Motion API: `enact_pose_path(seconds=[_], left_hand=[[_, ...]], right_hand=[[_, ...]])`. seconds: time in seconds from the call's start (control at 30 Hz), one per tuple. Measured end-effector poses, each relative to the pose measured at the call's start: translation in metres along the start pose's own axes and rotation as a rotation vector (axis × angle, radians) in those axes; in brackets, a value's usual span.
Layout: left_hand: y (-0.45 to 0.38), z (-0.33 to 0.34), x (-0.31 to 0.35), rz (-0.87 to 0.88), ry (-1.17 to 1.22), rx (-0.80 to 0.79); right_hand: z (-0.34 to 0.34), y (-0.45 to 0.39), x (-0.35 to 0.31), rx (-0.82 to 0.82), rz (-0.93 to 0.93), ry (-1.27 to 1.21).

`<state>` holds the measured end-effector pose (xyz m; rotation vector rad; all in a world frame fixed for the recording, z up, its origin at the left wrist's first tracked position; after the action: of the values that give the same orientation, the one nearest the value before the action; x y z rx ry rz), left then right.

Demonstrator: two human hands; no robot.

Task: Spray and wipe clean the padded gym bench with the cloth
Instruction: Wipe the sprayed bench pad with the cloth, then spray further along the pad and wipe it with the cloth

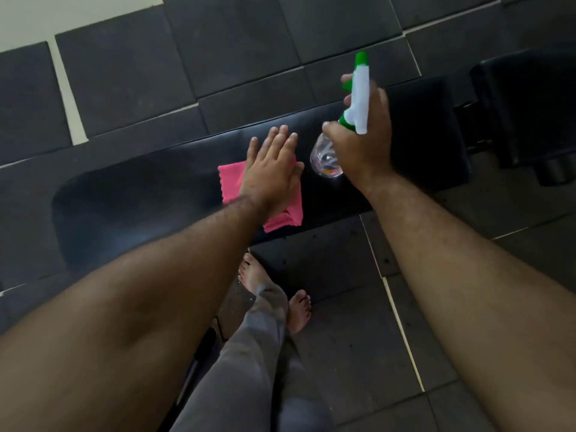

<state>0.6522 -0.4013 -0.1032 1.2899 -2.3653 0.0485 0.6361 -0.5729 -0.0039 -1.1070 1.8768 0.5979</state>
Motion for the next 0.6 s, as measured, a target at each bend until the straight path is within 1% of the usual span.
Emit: enact_pose_path(seconds=[0.1,0.17,0.23,0.3,0.43,0.6], left_hand=[[-0.015,0.009,0.025,0.044,-0.029,0.024],[-0.021,0.023,0.036,0.068,-0.058,-0.010],[-0.021,0.038,0.038,0.068,-0.096,-0.060],[-0.018,0.045,0.037,0.078,-0.154,-0.045],[-0.019,0.047,0.032,0.090,-0.195,0.008],[-0.020,0.046,0.033,0.106,-0.236,0.050]], right_hand=[[-0.031,0.016,0.009,0.022,0.042,-0.090],[-0.045,0.030,0.021,0.006,0.072,-0.087],[-0.051,0.047,0.044,-0.046,0.187,-0.122],[-0.048,0.070,0.074,-0.098,0.338,-0.114],[-0.036,0.115,0.126,-0.192,0.602,0.058],[-0.014,0.145,0.157,-0.304,0.739,0.105]])
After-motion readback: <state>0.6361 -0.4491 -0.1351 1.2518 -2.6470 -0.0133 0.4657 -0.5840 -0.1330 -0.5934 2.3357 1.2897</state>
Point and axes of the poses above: each hand's wrist, its own y-axis away from the middle knuckle, its own z-axis out of the palm, x = y × z, the point moved 10 cm from there along -y, towards the middle knuckle, and after that the axes turned 3 degrees about z, right-handed, at the moved point
